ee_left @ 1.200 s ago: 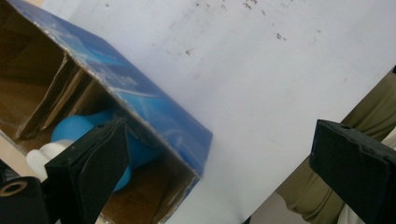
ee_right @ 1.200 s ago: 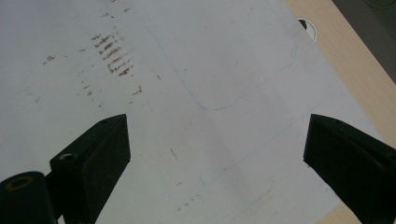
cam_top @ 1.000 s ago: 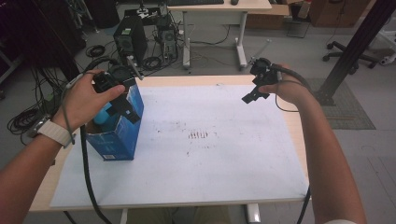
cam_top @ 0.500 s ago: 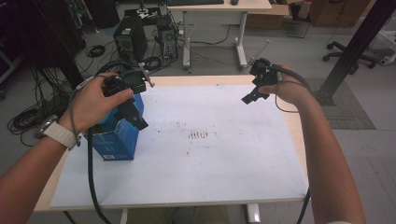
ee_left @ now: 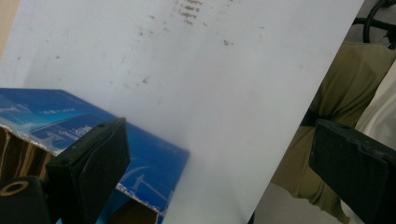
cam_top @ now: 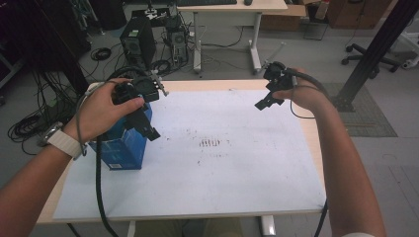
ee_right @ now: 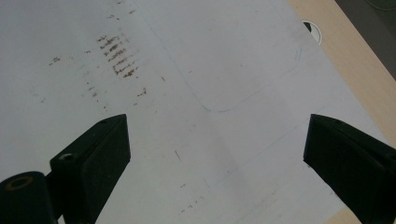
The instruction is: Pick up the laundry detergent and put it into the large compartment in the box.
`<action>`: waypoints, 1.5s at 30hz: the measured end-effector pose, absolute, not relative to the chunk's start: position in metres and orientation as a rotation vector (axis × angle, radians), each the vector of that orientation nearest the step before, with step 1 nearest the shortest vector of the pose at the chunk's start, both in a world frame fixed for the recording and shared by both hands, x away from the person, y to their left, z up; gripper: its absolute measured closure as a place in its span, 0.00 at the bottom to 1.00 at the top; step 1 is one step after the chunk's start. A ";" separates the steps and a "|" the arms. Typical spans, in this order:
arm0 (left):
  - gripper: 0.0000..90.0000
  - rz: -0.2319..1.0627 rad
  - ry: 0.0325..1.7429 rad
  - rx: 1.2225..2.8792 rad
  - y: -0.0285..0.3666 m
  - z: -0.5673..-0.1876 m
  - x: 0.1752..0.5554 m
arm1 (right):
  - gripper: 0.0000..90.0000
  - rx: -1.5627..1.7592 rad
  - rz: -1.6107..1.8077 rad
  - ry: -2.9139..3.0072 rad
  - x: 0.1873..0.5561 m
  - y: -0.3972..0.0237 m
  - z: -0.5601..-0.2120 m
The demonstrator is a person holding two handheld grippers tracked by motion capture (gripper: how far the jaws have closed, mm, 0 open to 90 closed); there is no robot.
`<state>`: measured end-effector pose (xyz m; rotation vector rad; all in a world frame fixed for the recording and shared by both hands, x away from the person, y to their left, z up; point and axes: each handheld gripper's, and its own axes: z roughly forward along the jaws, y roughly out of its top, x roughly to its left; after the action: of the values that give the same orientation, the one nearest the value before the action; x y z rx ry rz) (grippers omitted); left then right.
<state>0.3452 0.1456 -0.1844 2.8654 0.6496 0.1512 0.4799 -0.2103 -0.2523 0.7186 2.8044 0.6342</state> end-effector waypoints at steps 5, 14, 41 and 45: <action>0.06 0.147 0.612 2.877 0.141 -0.186 0.342 | 0.08 0.719 0.633 2.803 0.479 -0.211 -0.252; 0.06 0.143 0.545 2.888 0.132 -0.188 0.338 | 0.08 0.719 0.636 2.800 0.478 -0.211 -0.251; 0.06 0.168 0.505 2.840 0.120 -0.192 0.338 | 0.08 0.715 0.643 2.795 0.476 -0.211 -0.249; 0.06 0.166 0.504 2.836 0.120 -0.191 0.338 | 0.08 0.716 0.643 2.793 0.475 -0.212 -0.249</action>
<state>0.3383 0.1200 -0.1912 2.8359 0.5040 0.1661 0.4755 -0.2122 -0.2490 0.7162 2.7928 0.6431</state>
